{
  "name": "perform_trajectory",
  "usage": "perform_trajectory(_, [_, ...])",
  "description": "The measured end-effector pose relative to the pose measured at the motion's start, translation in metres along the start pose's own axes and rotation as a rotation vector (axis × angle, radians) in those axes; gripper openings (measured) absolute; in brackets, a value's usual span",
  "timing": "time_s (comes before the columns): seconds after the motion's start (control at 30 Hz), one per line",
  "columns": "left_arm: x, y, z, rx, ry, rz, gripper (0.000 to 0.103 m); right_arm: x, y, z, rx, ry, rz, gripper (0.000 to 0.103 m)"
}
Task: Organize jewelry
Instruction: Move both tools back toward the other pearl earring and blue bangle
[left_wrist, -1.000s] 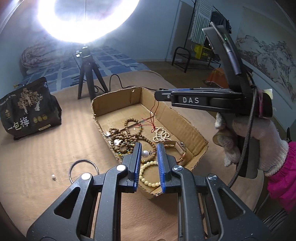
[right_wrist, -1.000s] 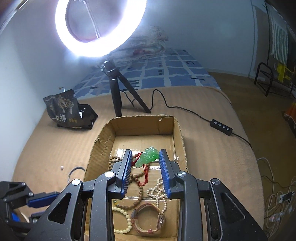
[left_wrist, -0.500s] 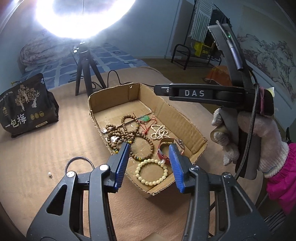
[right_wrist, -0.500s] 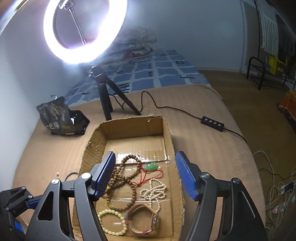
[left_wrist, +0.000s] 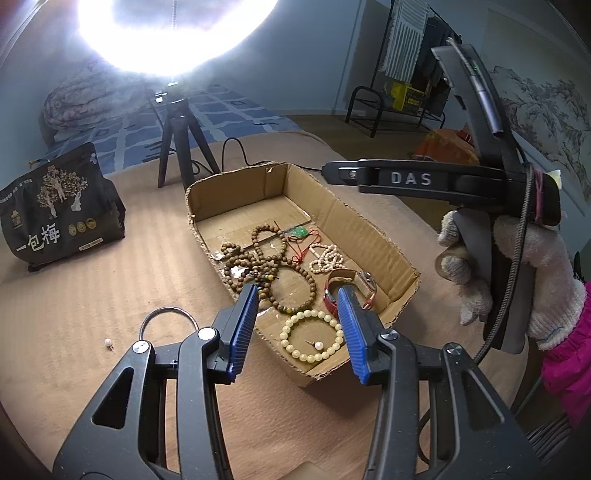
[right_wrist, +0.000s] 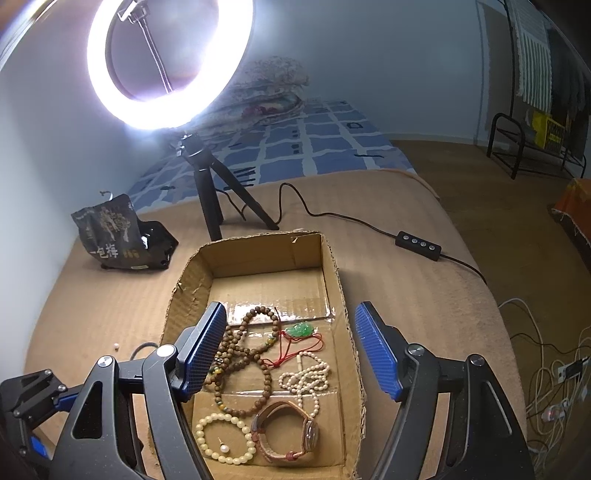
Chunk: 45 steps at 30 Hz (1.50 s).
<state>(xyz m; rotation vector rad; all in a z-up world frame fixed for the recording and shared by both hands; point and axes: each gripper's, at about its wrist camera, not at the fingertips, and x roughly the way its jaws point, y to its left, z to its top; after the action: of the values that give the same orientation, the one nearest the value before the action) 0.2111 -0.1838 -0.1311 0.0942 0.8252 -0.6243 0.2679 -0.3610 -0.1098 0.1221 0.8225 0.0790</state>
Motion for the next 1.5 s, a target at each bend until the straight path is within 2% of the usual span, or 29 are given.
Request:
perform_trajectory(0.3, [-0.015,0.037,-0.010,-0.035,0.002,0.042,0.045,-0.022,-0.002,-0.007,0.031,-0.014,0.013,0.072])
perform_trajectory(0.5, [-0.031,0.074,-0.011,-0.085,-0.027,0.091,0.045,-0.040,0.005,-0.011,0.053,-0.034,0.041,0.072])
perform_trajectory(0.67, [-0.041,0.109,-0.011,-0.143,-0.049,0.138,0.045,-0.053,0.027,-0.017,0.028,-0.041,0.090,0.072])
perform_trajectory(0.97, [-0.044,0.168,-0.025,-0.238,-0.019,0.183,0.045,-0.057,0.090,-0.035,-0.110,-0.002,0.176,0.072])
perform_trajectory(1.1, [-0.041,0.181,-0.033,-0.249,0.002,0.177,0.045,-0.052,0.122,-0.050,-0.172,0.035,0.208,0.072])
perform_trajectory(1.27, [-0.032,0.188,-0.041,-0.238,0.039,0.157,0.045,-0.040,0.151,-0.071,-0.221,0.085,0.184,0.072])
perform_trajectory(1.5, [-0.014,0.195,-0.054,-0.202,0.081,0.098,0.045,-0.009,0.162,-0.099,-0.109,0.145,0.134,0.072])
